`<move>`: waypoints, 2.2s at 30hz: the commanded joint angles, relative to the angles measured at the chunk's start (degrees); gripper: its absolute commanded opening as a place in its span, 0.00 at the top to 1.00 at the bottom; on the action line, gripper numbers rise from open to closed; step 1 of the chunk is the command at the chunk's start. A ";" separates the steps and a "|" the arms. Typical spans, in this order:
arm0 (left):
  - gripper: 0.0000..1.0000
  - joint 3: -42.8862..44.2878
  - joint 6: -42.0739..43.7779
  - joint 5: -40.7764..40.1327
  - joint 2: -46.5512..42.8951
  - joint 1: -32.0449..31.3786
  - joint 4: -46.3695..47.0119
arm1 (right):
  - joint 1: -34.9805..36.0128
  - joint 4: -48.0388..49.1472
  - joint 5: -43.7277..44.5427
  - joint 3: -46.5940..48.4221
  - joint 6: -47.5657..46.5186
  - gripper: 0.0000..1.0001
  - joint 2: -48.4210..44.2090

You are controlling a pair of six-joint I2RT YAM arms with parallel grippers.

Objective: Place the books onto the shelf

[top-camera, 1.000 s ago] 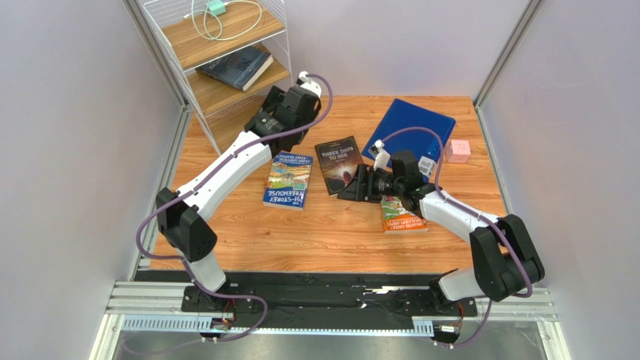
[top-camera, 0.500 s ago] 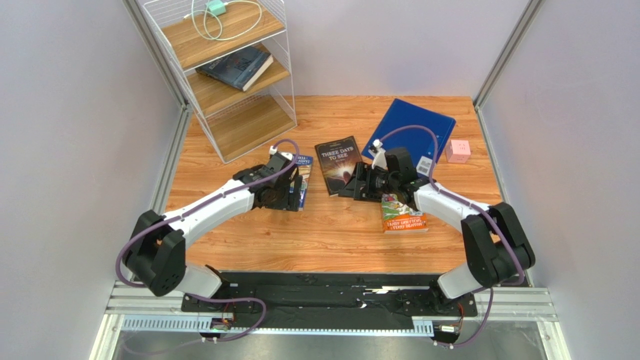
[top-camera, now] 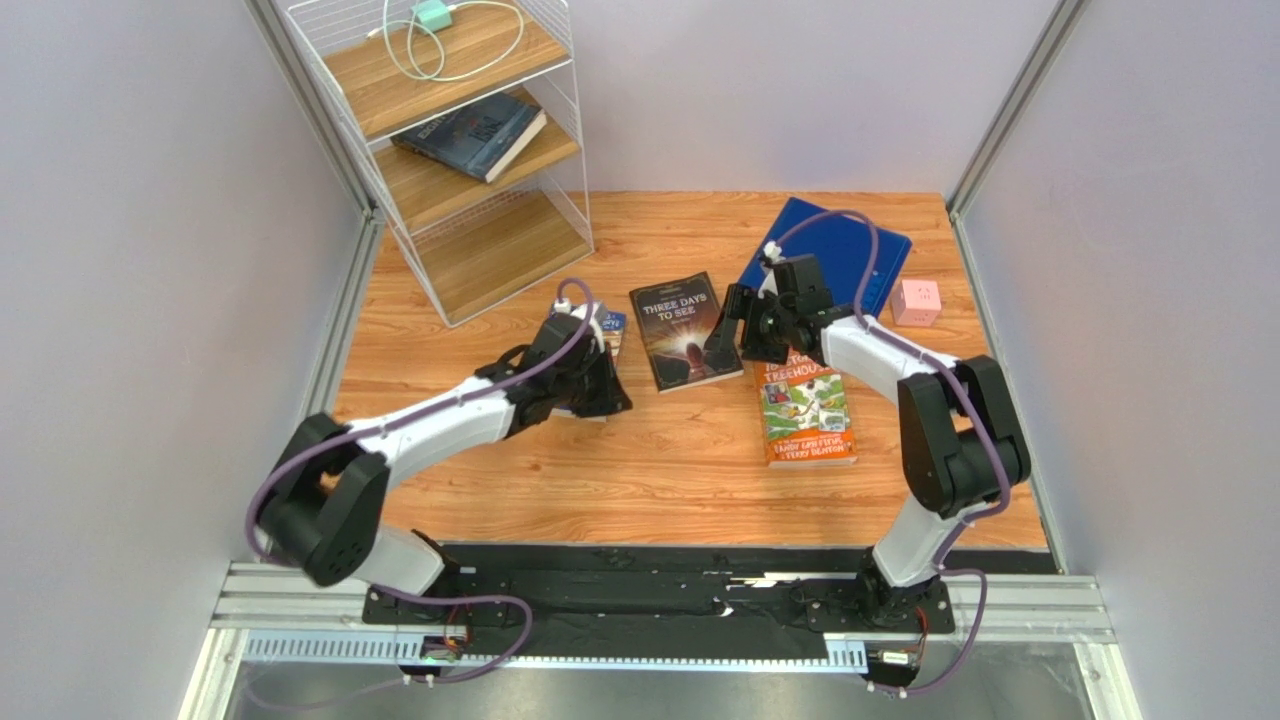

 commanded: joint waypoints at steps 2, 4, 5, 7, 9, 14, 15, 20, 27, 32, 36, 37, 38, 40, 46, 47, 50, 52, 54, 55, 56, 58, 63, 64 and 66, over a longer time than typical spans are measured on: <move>1.00 17.06 -0.72 -0.25 13.86 -0.34 0.49 | -1.87 -1.12 5.74 5.76 -3.04 0.25 6.06; 1.00 20.69 -0.11 -0.43 19.67 -0.25 -2.68 | -1.87 -0.24 5.83 6.73 -3.04 0.25 7.90; 1.00 23.32 0.50 -0.61 21.34 -0.25 -3.65 | -1.87 0.29 5.66 6.73 -3.04 0.25 8.43; 1.00 25.10 0.42 -2.00 24.95 -0.25 -4.53 | -1.87 1.60 5.04 6.90 -2.77 0.25 10.10; 1.00 27.38 -0.45 -4.11 27.15 -0.25 -7.69 | -1.87 2.40 3.64 7.08 -2.60 0.25 11.95; 1.00 32.82 -3.35 -12.64 31.10 -0.08 -19.18 | -1.87 6.96 -0.75 5.41 -0.32 0.26 13.27; 1.00 33.45 -3.62 -13.00 31.72 0.01 -20.26 | -1.87 8.02 -1.81 4.89 0.04 0.27 13.19; 1.00 35.74 -5.02 -12.30 35.50 0.01 -21.94 | -1.87 12.86 -9.10 3.21 2.32 0.29 13.18; 1.00 36.88 -4.59 -7.73 39.20 0.01 -19.66 | -1.78 26.97 -19.82 -1.52 10.12 0.35 10.99; 1.00 36.88 -3.97 -7.82 39.64 0.01 -19.04 | -1.69 36.41 -23.79 -5.93 14.63 0.36 9.05; 1.00 36.71 -3.88 -7.82 39.46 0.01 -18.86 | -0.99 36.67 -27.73 -3.82 15.07 0.45 12.47; 1.00 36.88 -3.88 -7.82 39.55 0.01 -18.69 | -0.90 38.07 -29.40 -4.08 16.37 0.48 13.18; 1.00 36.80 -3.80 -7.82 39.64 0.01 -18.60 | -0.56 39.82 -30.11 -4.52 16.91 0.51 13.36; 1.00 37.32 -3.62 -7.82 39.90 0.01 -18.86 | -0.20 42.83 -31.61 -4.96 17.53 0.53 13.88; 1.00 37.85 -3.01 -7.82 39.91 0.01 -19.39 | 1.21 33.79 -29.16 -2.06 13.14 0.44 15.82; 1.00 37.85 -3.01 -7.82 39.99 0.10 -19.39 | 1.21 31.34 -28.63 -1.63 12.44 0.46 16.08; 1.00 37.50 -2.74 -8.08 39.47 0.10 -19.48 | 1.21 28.26 -26.52 -0.83 11.82 0.66 16.61; 1.00 36.45 -2.39 -8.52 37.80 0.10 -19.48 | 1.21 27.98 -26.25 -0.74 11.47 0.82 16.09; 0.91 34.61 -1.17 -9.31 35.70 0.10 -19.21 | 1.21 25.87 -25.29 -0.13 10.51 1.00 15.13; 0.87 33.81 -0.81 -9.75 32.90 0.10 -19.21 | 1.21 25.08 -24.76 0.05 10.06 1.00 14.68; 0.77 33.02 -0.37 -10.18 31.13 0.10 -19.13 | 1.12 23.95 -24.32 0.31 9.71 1.00 14.16; 0.44 30.39 0.42 -10.63 25.44 0.10 -18.60 | 1.03 23.15 -24.05 0.66 8.83 1.00 12.49; 0.32 23.54 0.95 -10.02 11.73 0.10 -15.53 | 0.59 22.35 -24.93 1.45 9.09 1.00 7.49; 0.32 22.39 0.51 -10.10 9.95 0.10 -15.00 | 0.50 22.35 -25.19 1.37 9.70 1.00 6.51; 0.27 18.28 -2.98 -10.98 4.78 0.10 -13.16 | 0.41 24.01 -25.89 0.23 11.02 1.00 3.19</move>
